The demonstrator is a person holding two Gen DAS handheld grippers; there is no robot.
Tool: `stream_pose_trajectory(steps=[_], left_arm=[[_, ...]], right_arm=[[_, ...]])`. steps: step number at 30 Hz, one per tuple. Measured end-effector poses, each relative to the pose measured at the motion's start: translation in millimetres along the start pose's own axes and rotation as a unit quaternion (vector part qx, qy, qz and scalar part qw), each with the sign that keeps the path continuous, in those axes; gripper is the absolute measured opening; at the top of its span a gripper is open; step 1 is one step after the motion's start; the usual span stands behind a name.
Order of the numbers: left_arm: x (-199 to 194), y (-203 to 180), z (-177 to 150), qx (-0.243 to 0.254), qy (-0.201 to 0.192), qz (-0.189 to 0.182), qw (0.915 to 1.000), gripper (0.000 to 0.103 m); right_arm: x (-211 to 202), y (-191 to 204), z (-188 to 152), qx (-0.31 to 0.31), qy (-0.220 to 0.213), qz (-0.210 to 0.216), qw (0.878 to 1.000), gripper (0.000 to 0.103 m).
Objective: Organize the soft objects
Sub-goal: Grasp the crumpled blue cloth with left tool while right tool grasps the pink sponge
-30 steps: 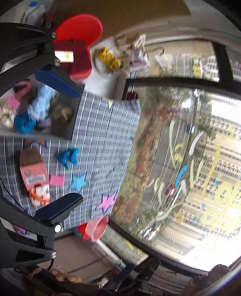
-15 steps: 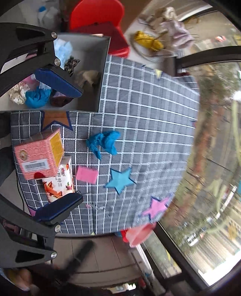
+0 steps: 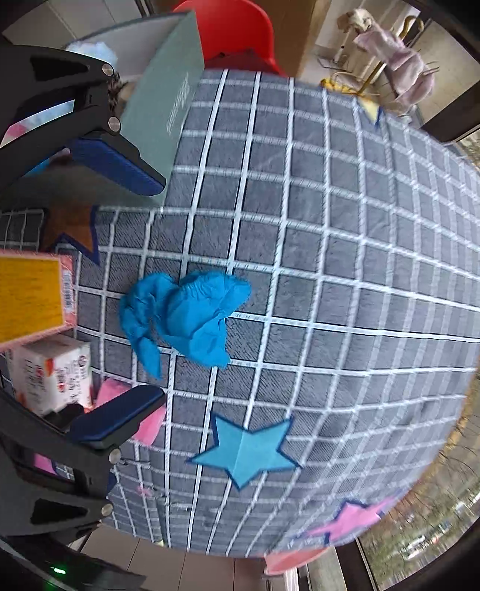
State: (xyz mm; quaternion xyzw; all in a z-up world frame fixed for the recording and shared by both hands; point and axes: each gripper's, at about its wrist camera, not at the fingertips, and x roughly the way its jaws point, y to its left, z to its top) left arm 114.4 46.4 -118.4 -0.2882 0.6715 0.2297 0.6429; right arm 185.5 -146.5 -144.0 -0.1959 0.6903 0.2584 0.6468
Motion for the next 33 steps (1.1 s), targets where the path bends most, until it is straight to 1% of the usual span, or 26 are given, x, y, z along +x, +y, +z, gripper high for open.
stream_pose_trajectory(steps=[4, 6, 8, 11, 13, 15, 19, 21, 22, 23, 24, 25, 26, 27, 28, 29, 30, 33], left_arm=[[28.4, -0.7, 8.2, -0.023, 0.035, 0.011, 0.999, 0.103], [36.9, 0.8, 10.8, -0.033, 0.047, 0.013, 0.9983, 0.103], [42.8, 0.0, 12.9, -0.033, 0.051, 0.029, 0.9977, 0.103], [53.3, -1.9, 16.6, -0.039, 0.065, 0.02, 0.9969, 0.102], [59.8, -3.4, 19.2, -0.047, 0.073, 0.021, 0.9961, 0.102], [67.0, -7.6, 21.3, -0.044, 0.079, 0.025, 0.9956, 0.101], [82.6, -14.5, 23.0, -0.044, 0.095, 0.03, 0.9941, 0.088], [93.3, -16.1, 20.8, -0.057, 0.105, 0.025, 0.9925, 0.08], [95.5, -14.6, 19.8, -0.065, 0.106, 0.019, 0.992, 0.078], [96.8, -15.3, 20.6, -0.071, 0.1, 0.018, 0.9923, 0.076], [96.0, -17.1, 20.6, -0.069, 0.095, 0.017, 0.993, 0.069], [95.3, -17.6, 20.7, -0.064, 0.091, 0.017, 0.9936, 0.058], [93.7, -21.6, 19.8, -0.055, 0.085, 0.016, 0.9947, 0.05], [92.3, -23.7, 19.6, -0.048, 0.083, 0.012, 0.9954, 0.035], [90.2, -25.5, 18.9, -0.043, 0.078, -0.005, 0.996, 0.027], [83.4, -22.4, 23.1, -0.042, 0.071, -0.018, 0.9965, 0.026], [79.9, -24.1, 22.9, -0.037, 0.063, -0.019, 0.9971, 0.024], [62.4, -36.5, 21.1, -0.005, 0.039, -0.009, 0.9992, 0.024]], right_arm=[[16.3, -0.6, 6.4, 0.0, 0.015, 0.001, 1.0, 0.103], [22.4, -4.0, 8.4, 0.007, 0.02, 0.003, 1.0, 0.103], [30.6, -8.8, 9.7, 0.013, 0.027, 0.005, 1.0, 0.103], [39.3, -15.4, 10.8, 0.019, 0.037, 0.004, 0.999, 0.103], [43.4, -16.6, 11.4, 0.018, 0.038, 0.003, 0.999, 0.103], [49.2, -15.5, 13.3, 0.011, 0.039, -0.003, 0.999, 0.103], [55.9, -10.8, 13.8, -0.006, 0.037, -0.019, 0.999, 0.103], [62.5, -3.2, 9.2, -0.019, 0.039, -0.029, 0.999, 0.091], [63.3, -1.2, 8.8, -0.025, 0.038, -0.038, 0.998, 0.087], [62.2, 0.8, 7.9, -0.033, 0.034, -0.044, 0.998, 0.077], [59.6, 3.3, 6.7, -0.043, 0.026, -0.049, 0.998, 0.068], [57.0, 5.5, 5.9, -0.051, 0.019, -0.049, 0.997, 0.053], [56.1, 7.6, 5.3, -0.051, 0.019, -0.043, 0.998, 0.053], [54.9, 5.7, 4.9, -0.048, 0.022, -0.034, 0.998, 0.053], [53.6, 3.6, 4.6, -0.043, 0.023, -0.026, 0.998, 0.053], [49.8, -0.2, 4.1, -0.038, 0.019, -0.021, 0.999, 0.053], [42.7, -6.2, 6.6, -0.032, 0.014, -0.012, 0.999, 0.053], [24.4, -21.3, 8.1, -0.014, -0.005, 0.014, 1.0, 0.053]])
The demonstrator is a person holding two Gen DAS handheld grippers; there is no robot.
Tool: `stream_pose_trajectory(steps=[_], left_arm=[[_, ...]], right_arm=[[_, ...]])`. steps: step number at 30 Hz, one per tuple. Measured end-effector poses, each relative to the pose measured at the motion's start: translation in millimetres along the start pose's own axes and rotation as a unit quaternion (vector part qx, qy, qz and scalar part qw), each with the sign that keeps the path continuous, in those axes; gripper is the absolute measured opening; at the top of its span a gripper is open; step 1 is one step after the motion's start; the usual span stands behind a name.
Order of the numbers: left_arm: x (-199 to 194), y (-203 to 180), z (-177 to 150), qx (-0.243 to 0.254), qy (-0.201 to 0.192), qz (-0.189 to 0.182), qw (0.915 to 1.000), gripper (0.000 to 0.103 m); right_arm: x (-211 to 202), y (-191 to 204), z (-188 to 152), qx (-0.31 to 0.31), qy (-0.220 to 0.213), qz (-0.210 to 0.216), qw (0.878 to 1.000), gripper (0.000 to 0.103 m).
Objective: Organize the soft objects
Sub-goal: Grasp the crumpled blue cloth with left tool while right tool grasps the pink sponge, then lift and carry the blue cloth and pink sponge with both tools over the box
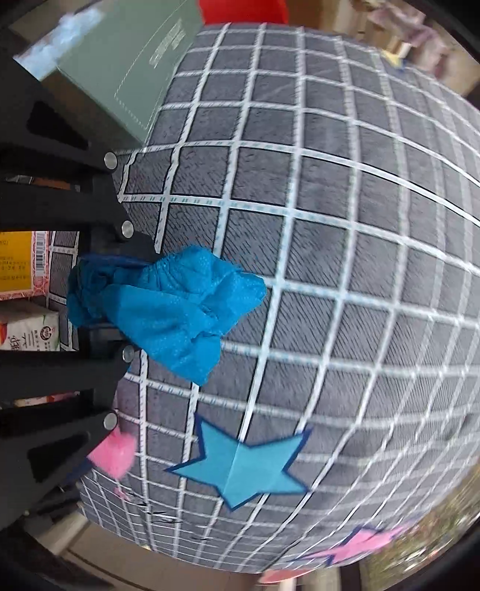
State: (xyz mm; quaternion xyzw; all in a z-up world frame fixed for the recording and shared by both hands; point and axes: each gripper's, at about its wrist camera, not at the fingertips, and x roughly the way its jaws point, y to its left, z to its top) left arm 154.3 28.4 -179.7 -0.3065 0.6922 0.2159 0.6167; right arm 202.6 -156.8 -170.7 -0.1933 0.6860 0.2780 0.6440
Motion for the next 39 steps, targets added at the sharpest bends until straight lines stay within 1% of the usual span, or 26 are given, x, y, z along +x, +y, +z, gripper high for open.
stream_pose_trajectory(steps=[5, 7, 8, 10, 11, 14, 15, 16, 17, 19, 24, 27, 31, 35, 39], left_arm=[[-31.2, -29.7, -5.0, 0.046, -0.037, -0.009, 0.9982, 0.024], [-43.9, -40.1, -9.6, 0.06, -0.05, -0.017, 0.9967, 0.024], [-51.2, -46.8, -13.2, 0.07, -0.056, -0.024, 0.9957, 0.024], [-61.8, -54.6, -18.5, 0.083, -0.063, -0.033, 0.994, 0.024], [-67.9, -60.8, -24.3, 0.094, -0.068, -0.038, 0.9926, 0.024], [-80.5, -72.4, -39.0, 0.12, -0.076, -0.049, 0.9886, 0.024], [-83.5, -75.0, -39.5, 0.126, -0.077, -0.053, 0.9875, 0.024], [-88.1, -79.3, -46.6, 0.135, -0.08, -0.06, 0.9858, 0.024], [-87.7, -75.7, -56.4, 0.143, -0.082, -0.064, 0.9842, 0.024], [-92.7, -80.2, -66.3, 0.157, -0.086, -0.069, 0.9813, 0.024], [-111.1, -92.6, -105.0, 0.205, -0.099, -0.083, 0.9702, 0.024], [-121.2, -93.8, -132.1, 0.232, -0.097, -0.095, 0.9633, 0.024], [-121.1, -94.2, -164.3, 0.266, -0.09, -0.103, 0.9542, 0.024], [-118.6, -86.2, -199.7, 0.31, -0.074, -0.111, 0.9414, 0.024], [-116.3, -70.4, -223.7, 0.336, -0.064, -0.114, 0.9329, 0.024]], right_arm=[[-33.6, -26.5, 2.9, 0.037, -0.033, 0.014, 0.999, 0.053], [-45.3, -36.7, 0.1, 0.05, -0.044, 0.014, 0.998, 0.053], [-57.6, -42.3, -1.3, 0.058, -0.051, 0.013, 0.997, 0.053], [-70.3, -57.0, -11.8, 0.072, -0.064, 0.006, 0.995, 0.053], [-71.0, -55.7, -13.4, 0.078, -0.067, 0.005, 0.995, 0.053], [-81.9, -73.8, -31.4, 0.107, -0.075, 0.006, 0.991, 0.053], [-86.2, -80.8, -39.3, 0.118, -0.078, 0.004, 0.99, 0.053], [-89.3, -78.6, -42.5, 0.122, -0.08, 0.002, 0.989, 0.053], [-93.1, -82.3, -48.3, 0.129, -0.082, -0.001, 0.988, 0.053], [-96.4, -85.0, -60.7, 0.142, -0.085, -0.006, 0.986, 0.053], [-104.1, -90.9, -94.1, 0.165, -0.083, -0.008, 0.983, 0.053], [-104.9, -88.5, -116.2, 0.172, -0.076, -0.011, 0.982, 0.053], [-102.8, -80.4, -139.9, 0.175, -0.067, -0.014, 0.982, 0.053], [-98.9, -65.2, -161.2, 0.172, -0.057, -0.016, 0.983, 0.053], [-91.8, -48.0, -177.5, 0.164, -0.044, -0.018, 0.985, 0.053]])
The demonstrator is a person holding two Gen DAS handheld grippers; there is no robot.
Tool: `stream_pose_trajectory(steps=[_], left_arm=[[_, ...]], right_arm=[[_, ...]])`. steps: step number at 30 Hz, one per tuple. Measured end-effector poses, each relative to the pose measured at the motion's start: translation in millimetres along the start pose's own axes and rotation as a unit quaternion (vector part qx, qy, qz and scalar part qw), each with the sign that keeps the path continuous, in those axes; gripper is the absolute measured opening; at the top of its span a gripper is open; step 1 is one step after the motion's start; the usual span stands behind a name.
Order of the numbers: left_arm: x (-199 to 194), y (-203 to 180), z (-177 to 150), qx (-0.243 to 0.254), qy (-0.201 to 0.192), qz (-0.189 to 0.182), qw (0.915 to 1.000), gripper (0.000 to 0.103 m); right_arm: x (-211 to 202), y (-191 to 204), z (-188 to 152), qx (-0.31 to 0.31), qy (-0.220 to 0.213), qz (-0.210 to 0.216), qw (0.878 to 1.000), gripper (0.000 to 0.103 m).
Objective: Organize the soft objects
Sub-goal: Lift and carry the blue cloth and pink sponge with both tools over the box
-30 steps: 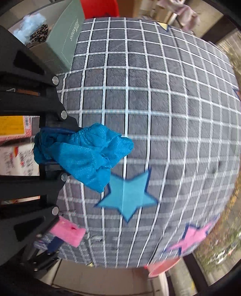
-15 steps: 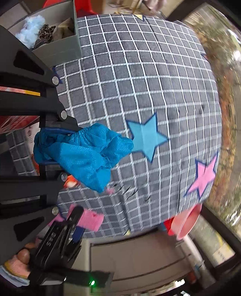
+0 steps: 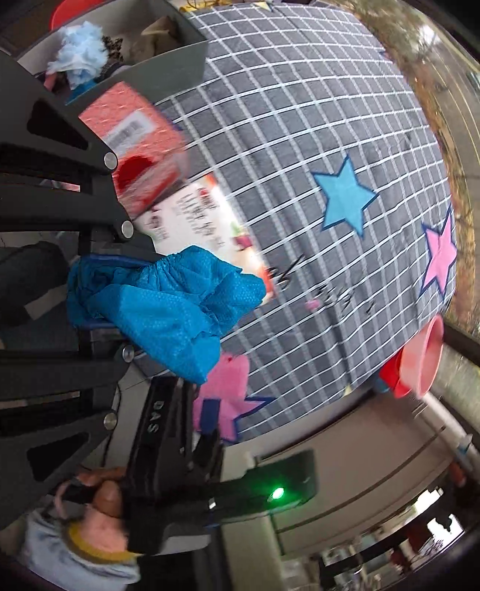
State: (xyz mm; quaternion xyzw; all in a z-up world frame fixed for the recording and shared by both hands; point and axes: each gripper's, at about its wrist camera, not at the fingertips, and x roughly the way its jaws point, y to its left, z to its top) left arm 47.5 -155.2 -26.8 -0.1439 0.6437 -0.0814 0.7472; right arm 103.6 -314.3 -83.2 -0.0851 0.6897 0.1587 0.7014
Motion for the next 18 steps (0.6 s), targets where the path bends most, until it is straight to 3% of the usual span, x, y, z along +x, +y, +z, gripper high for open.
stream_pose_trajectory(steps=[10, 18], left_arm=[[-22.1, 16.2, -71.3, 0.002, -0.008, 0.004, 1.0, 0.024], [-50.2, 58.9, -125.8, -0.073, -0.044, 0.032, 0.9958, 0.024]], right_arm=[[13.6, 55.5, -50.3, -0.07, 0.04, 0.009, 0.997, 0.053], [15.2, 116.5, -73.8, -0.167, 0.057, 0.039, 0.983, 0.053]])
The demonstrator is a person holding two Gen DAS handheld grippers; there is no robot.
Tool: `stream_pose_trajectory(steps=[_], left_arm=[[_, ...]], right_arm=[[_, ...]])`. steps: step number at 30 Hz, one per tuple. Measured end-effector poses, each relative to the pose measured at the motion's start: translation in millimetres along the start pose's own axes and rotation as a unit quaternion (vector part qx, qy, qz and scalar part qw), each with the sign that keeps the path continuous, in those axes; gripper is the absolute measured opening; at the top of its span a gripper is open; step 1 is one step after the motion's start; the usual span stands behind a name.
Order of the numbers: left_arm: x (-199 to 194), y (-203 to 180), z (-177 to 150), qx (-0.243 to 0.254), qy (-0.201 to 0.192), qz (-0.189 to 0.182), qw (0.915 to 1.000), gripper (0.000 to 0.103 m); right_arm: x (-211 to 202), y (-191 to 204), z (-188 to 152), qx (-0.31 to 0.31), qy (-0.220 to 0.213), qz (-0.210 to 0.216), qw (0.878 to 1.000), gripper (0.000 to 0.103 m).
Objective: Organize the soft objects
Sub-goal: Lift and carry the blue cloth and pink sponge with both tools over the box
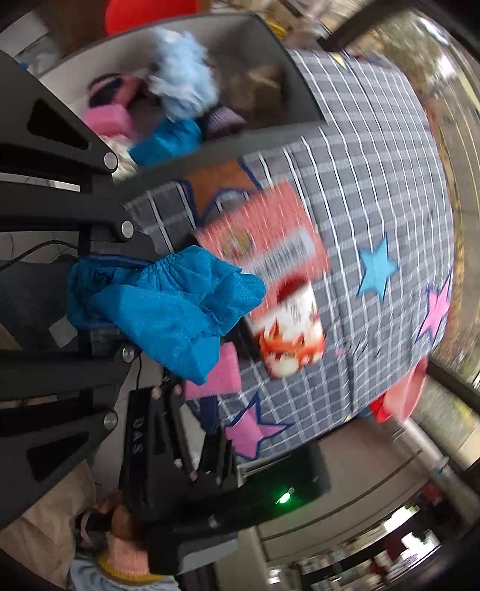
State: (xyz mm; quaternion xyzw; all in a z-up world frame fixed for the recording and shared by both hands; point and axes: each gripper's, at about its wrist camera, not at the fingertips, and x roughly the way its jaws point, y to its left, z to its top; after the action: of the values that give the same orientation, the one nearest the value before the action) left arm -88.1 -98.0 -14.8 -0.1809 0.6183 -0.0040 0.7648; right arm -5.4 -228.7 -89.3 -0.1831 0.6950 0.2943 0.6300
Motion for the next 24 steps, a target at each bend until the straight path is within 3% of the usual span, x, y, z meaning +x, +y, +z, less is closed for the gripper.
stream_pose_trajectory(steps=[5, 10, 19, 24], left_arm=[[-19.6, 43.5, -25.2, -0.079, -0.03, 0.025, 0.9961, 0.024], [-33.5, 83.5, -48.7, -0.137, -0.051, 0.078, 0.9862, 0.024], [-35.3, 138.6, -90.3, -0.24, -0.052, 0.097, 0.9645, 0.024], [-35.6, 152.6, -104.2, -0.273, -0.057, 0.097, 0.9553, 0.024]], right_arm=[[1.0, 46.9, 4.5, -0.072, 0.008, 0.012, 0.997, 0.053], [1.2, 97.4, 8.3, -0.14, 0.015, 0.022, 0.99, 0.053], [5.4, 164.3, 23.2, -0.219, 0.016, 0.021, 0.975, 0.053], [12.1, 189.0, 27.7, -0.242, 0.015, 0.016, 0.97, 0.053]])
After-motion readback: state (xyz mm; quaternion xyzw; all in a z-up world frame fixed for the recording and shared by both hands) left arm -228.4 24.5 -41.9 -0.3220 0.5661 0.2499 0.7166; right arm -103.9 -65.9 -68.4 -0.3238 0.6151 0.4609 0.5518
